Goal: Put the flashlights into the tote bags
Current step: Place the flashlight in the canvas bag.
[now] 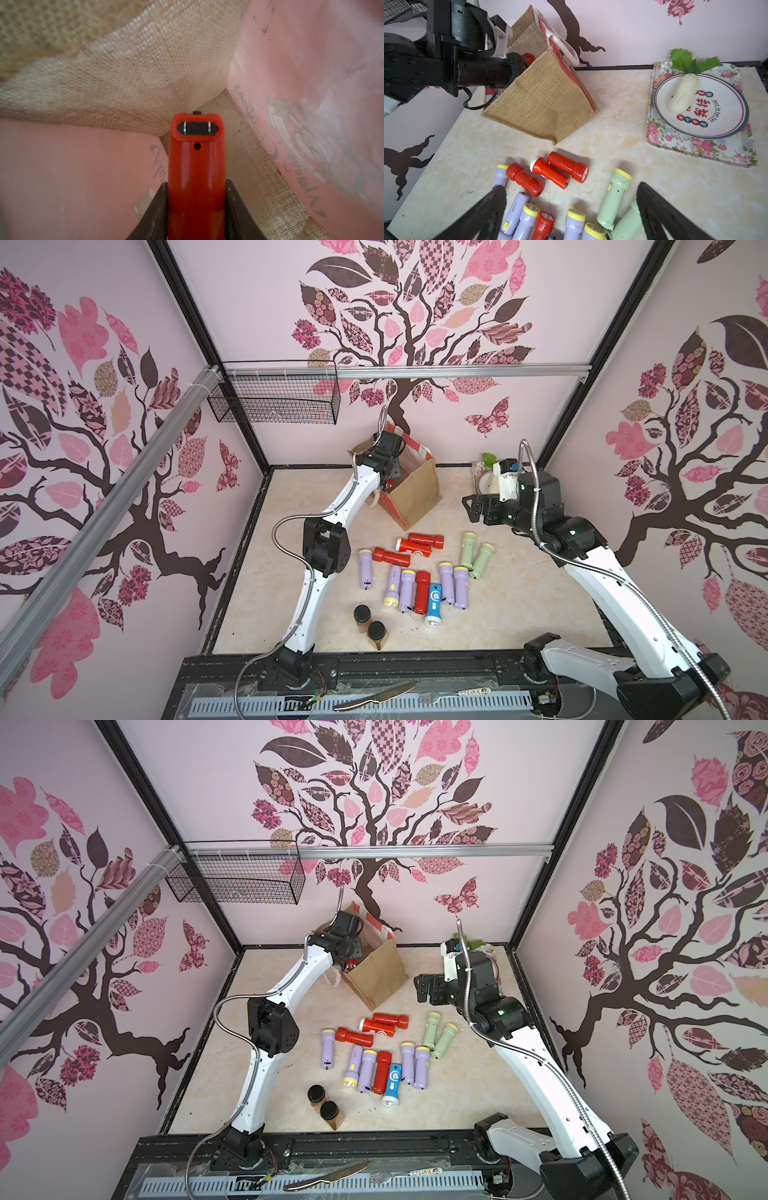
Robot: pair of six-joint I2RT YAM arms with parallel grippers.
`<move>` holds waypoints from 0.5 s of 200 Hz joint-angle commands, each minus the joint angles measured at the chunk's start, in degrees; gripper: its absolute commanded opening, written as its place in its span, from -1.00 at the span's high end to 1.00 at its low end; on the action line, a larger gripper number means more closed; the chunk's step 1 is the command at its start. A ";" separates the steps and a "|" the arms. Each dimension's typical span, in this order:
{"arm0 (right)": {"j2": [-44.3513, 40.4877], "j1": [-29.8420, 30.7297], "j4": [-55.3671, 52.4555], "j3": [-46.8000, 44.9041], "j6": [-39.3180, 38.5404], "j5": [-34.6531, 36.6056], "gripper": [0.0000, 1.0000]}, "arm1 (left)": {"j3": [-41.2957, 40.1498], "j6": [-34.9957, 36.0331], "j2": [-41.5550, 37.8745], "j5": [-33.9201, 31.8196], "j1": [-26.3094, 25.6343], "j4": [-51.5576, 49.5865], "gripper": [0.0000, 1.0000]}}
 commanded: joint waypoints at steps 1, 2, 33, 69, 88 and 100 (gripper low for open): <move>-1.10 0.17 0.52 2.21 -1.12 -0.42 -1.00 | 0.98 0.66 -1.46 0.23 0.27 0.83 0.97; -1.10 0.17 0.49 2.23 -1.10 -0.42 -1.00 | 0.99 0.66 -1.46 0.24 0.27 0.91 0.96; -0.88 0.16 0.54 2.26 -1.09 -0.33 -0.99 | 0.38 0.93 -2.19 0.88 0.27 2.05 0.62; -0.40 0.17 0.42 2.43 -0.82 -0.42 -0.99 | 0.39 1.10 -3.20 1.02 0.44 2.59 0.27; -0.47 0.17 0.80 2.20 -0.65 -0.86 -0.99 | 0.29 1.26 -4.02 1.45 0.62 2.93 0.12; -0.49 0.12 1.07 2.19 -0.59 -0.86 -0.99 | 0.26 1.37 -4.59 1.37 0.69 3.21 0.05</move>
